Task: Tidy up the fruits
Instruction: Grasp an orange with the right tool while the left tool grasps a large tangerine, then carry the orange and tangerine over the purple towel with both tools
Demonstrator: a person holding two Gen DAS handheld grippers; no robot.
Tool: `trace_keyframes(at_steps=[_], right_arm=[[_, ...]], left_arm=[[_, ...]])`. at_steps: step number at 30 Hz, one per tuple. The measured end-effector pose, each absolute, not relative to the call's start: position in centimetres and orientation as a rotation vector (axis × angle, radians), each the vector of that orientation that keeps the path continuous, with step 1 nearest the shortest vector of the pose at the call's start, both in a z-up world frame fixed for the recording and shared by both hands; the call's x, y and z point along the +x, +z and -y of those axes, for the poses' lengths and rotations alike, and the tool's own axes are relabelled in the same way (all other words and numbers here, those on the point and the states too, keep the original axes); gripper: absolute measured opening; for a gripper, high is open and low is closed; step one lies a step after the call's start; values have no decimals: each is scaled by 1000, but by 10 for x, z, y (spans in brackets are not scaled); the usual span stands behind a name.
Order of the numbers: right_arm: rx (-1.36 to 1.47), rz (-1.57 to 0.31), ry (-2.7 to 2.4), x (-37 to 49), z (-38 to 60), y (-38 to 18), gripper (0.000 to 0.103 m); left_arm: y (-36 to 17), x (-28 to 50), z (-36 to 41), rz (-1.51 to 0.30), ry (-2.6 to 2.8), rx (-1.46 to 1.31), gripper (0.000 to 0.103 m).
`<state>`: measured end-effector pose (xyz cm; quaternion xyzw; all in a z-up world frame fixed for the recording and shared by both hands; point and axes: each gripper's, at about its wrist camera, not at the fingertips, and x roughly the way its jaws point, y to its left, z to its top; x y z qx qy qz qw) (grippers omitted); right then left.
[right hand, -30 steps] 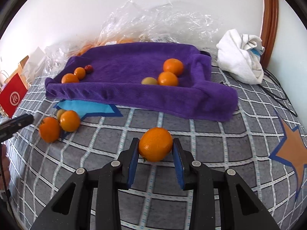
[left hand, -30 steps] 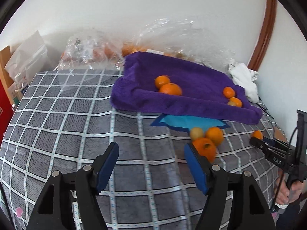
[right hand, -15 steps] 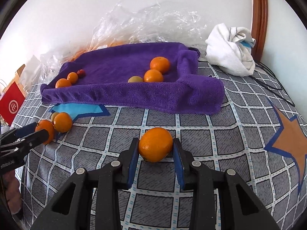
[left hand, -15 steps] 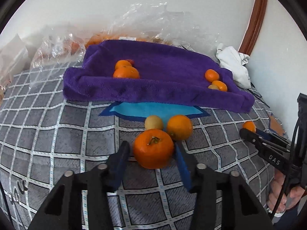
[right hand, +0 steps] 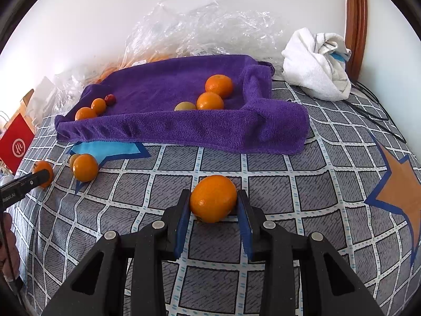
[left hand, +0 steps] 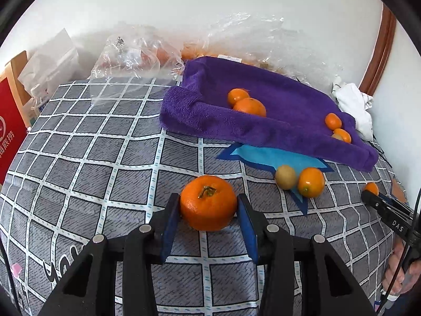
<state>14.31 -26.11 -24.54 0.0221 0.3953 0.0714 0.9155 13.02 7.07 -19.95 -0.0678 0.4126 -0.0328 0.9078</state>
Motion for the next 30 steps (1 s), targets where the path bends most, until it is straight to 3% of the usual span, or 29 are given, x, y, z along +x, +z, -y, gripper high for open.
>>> trace_keyframes(at_steps=[5, 16, 19, 21, 22, 30], right_arm=[[33, -818, 141, 144, 259, -246, 34], [27, -825, 137, 144, 259, -247, 35], [40, -824, 141, 144, 261, -247, 35], [36, -823, 139, 144, 260, -247, 35], [35, -822, 139, 144, 260, -247, 35], [66, -788, 181, 139, 263, -244, 35]], left_arm=[[-204, 129, -71, -863, -69, -139, 42], [-206, 132, -72, -863, -135, -181, 57], [-206, 131, -71, -860, -127, -176, 56], [-205, 130, -75, -854, -111, -193, 42], [-205, 129, -78, -850, -111, -216, 40], [-203, 124, -97, -793, -100, -347, 40]])
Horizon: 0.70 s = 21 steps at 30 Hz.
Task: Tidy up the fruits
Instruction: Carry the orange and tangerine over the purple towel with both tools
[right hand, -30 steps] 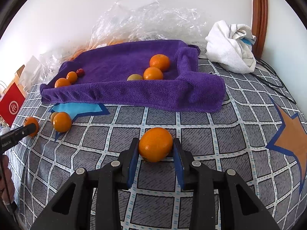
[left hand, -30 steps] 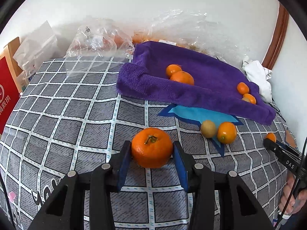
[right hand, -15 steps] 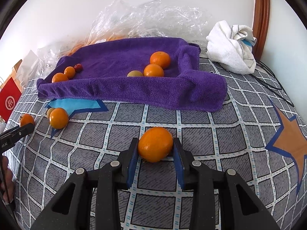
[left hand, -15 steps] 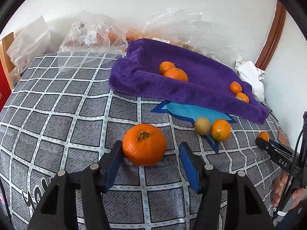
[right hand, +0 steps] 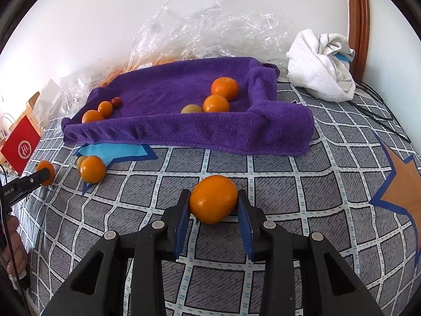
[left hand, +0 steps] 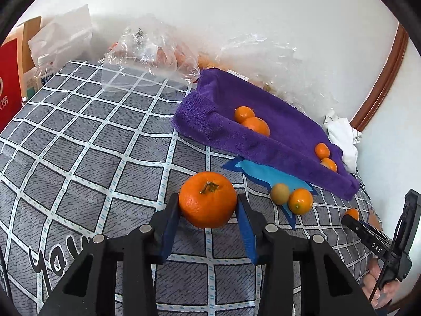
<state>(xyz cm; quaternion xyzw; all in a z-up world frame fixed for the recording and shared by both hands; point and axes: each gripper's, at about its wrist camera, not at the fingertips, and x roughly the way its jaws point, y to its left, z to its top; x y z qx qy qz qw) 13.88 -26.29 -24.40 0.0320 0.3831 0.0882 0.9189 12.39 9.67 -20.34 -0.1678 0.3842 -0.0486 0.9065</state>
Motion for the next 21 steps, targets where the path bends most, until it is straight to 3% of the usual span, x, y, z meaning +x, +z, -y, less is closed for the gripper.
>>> trace_keyframes(at_steps=[21], right_arm=[[96, -795, 195, 137, 266, -233, 35]], left_arm=[[-183, 110, -94, -703, -99, -304, 40]])
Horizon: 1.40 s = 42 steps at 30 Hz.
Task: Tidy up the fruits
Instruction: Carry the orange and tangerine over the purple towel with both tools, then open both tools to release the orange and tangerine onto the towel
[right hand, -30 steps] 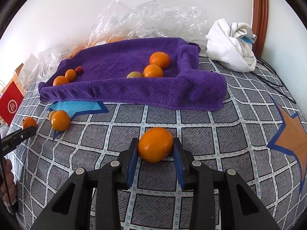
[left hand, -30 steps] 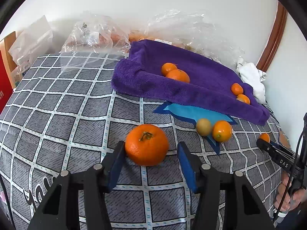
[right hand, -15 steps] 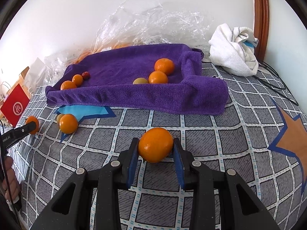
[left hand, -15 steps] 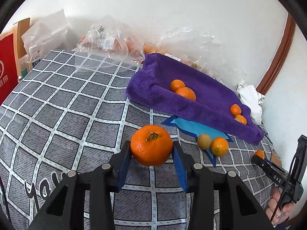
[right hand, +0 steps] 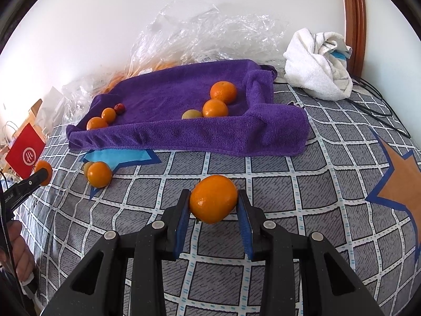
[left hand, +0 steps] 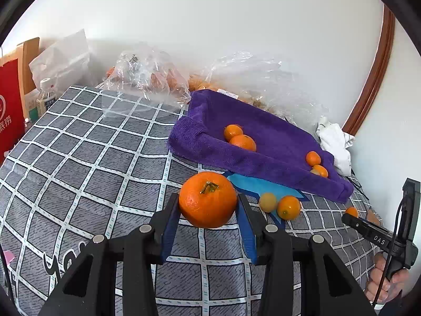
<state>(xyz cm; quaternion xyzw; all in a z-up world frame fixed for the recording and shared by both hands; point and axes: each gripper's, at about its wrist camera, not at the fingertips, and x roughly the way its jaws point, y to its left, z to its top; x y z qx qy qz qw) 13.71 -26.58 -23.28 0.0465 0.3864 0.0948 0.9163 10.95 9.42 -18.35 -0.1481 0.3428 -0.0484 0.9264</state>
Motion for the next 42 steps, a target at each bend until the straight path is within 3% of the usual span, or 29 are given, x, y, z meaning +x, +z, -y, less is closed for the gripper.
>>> trace_keyframes(at_steps=[12, 23, 38, 42], right_arm=[[25, -721, 244, 197, 242, -183, 35], [-55, -827, 256, 284, 210, -212, 35], [-64, -820, 281, 283, 209, -224, 35], [-42, -802, 311, 276, 212, -222, 42]], left_arm=[[-154, 155, -117, -762, -32, -350, 40], [-148, 208, -126, -781, 10, -332, 40], [-159, 277, -72, -876, -61, -237, 40], [-164, 282, -58, -879, -13, -161, 40]])
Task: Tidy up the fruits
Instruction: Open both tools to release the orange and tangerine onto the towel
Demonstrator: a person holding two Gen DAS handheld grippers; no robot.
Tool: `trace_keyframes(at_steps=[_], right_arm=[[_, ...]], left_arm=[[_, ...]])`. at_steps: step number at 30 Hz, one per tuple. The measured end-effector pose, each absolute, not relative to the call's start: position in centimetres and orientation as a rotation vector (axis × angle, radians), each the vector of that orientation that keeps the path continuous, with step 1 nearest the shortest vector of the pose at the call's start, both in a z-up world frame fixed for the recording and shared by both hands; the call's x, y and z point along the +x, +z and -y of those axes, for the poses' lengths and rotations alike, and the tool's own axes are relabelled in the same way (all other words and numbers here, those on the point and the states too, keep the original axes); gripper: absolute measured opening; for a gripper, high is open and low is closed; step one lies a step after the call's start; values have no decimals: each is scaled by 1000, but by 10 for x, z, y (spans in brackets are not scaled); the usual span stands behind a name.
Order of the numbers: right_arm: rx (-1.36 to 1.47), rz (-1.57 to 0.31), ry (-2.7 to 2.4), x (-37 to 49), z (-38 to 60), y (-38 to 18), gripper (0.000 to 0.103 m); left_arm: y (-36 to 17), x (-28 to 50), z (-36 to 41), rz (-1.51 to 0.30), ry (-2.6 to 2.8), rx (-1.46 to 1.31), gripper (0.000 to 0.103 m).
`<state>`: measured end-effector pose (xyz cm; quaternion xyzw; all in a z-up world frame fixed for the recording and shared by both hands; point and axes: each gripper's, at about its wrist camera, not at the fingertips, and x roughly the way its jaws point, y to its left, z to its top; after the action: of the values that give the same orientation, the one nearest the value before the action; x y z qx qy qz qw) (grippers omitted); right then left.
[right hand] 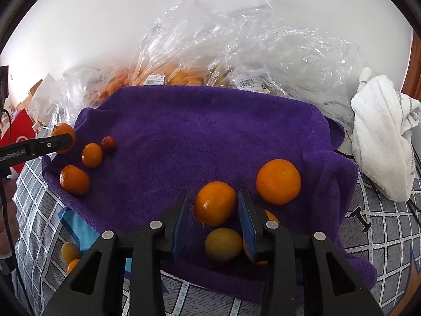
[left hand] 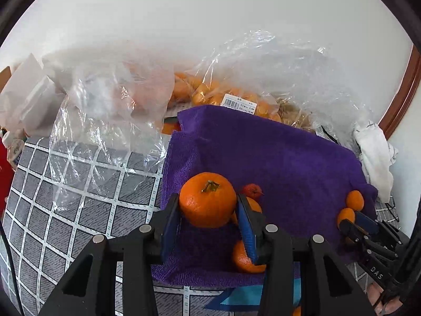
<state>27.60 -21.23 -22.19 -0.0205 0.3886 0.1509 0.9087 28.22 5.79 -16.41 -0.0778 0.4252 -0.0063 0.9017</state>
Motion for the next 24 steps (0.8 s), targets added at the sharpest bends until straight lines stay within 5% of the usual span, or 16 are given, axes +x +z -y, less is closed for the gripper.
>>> trace_keyframes(at_steps=[24], right_arm=[[-9, -770, 240, 265, 228, -201, 45]], left_arm=[[-173, 285, -41, -950, -4, -141, 45]])
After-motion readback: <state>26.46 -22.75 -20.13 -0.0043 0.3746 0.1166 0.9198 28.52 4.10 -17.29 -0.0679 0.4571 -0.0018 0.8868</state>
